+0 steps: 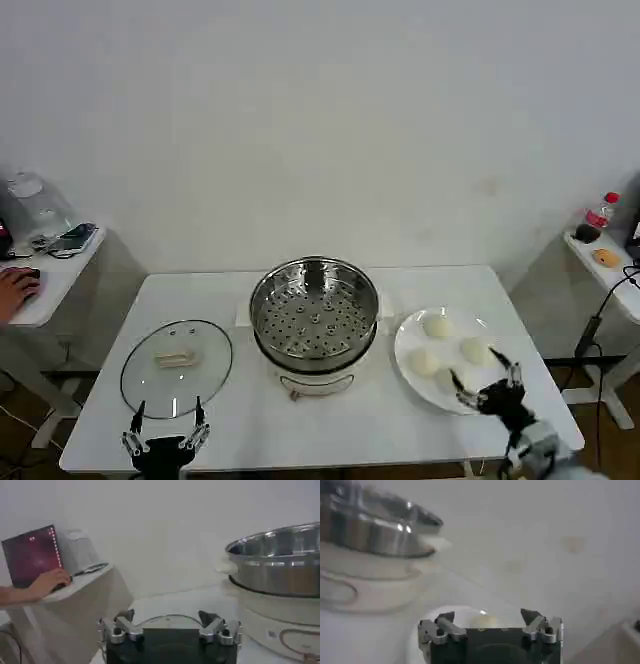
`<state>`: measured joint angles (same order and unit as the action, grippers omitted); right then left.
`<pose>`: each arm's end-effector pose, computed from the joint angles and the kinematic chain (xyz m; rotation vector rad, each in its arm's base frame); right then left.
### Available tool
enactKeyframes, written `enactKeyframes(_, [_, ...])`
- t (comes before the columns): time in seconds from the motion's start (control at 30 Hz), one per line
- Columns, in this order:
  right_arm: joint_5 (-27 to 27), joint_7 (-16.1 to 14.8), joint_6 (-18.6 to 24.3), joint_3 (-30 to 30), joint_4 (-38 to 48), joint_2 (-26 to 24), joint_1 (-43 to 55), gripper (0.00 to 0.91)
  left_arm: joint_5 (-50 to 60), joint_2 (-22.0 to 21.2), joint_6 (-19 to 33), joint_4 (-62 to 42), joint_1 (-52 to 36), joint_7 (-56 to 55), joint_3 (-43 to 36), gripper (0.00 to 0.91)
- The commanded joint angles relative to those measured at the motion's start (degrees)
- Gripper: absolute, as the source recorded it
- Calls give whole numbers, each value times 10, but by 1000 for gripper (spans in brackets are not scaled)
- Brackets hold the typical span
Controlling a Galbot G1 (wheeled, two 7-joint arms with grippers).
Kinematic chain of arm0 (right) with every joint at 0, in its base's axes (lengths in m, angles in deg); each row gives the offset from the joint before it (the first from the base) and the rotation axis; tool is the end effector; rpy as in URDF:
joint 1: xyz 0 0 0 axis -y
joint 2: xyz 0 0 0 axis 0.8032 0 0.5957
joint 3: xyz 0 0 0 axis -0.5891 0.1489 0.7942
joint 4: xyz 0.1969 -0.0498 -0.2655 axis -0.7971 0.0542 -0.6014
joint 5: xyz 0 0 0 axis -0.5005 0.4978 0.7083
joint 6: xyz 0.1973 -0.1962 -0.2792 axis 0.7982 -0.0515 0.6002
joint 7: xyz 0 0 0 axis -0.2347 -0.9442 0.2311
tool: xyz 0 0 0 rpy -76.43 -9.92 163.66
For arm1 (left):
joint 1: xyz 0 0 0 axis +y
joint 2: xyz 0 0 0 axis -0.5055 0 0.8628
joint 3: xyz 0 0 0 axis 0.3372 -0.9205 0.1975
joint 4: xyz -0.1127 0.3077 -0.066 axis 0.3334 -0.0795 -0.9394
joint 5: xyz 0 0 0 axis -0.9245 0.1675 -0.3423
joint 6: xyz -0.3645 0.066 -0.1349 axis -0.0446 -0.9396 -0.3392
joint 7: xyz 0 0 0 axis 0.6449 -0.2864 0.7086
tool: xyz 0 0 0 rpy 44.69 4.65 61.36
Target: Take steamed baozi put them in steamer then cover it.
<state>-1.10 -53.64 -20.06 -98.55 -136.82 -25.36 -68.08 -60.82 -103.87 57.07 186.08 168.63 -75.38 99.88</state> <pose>0.2466 -0.1516 -0.2643 0.3713 -2.7391 0.8307 0.1384 0.0044 -0.2908 0.3279 -2.8810 -0.3874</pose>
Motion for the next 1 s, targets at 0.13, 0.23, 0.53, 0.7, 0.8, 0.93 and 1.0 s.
enactKeyframes(0.13, [134, -239, -32, -4, 112, -231, 206, 907, 34, 3, 16, -4, -11, 57, 26, 907])
enactKeyframes(0.23, [157, -291, -11, 43, 147, -265, 284, 907, 37, -1, 16, -2, -8, 56, 24, 907])
enactKeyframes(0.53, [210, -435, 89, 343, 282, -296, 561, 907, 39, -8, 6, 9, 2, 53, 32, 907])
enactKeyframes(0.7, [207, -479, 132, 516, 362, -267, 711, 907, 42, -14, 6, 12, 7, 51, 36, 907])
enactKeyframes(0.8, [187, -493, 139, 605, 411, -231, 777, 907, 48, -18, 7, 13, 7, 52, 37, 907])
enactKeyframes(0.93, [195, -512, 137, 649, 471, -171, 811, 907, 48, -22, 6, 18, 3, 53, 43, 907])
enactKeyframes(1.0, [196, -518, 133, 661, 489, -154, 819, 907, 48, -23, 3, 23, 3, 54, 46, 907])
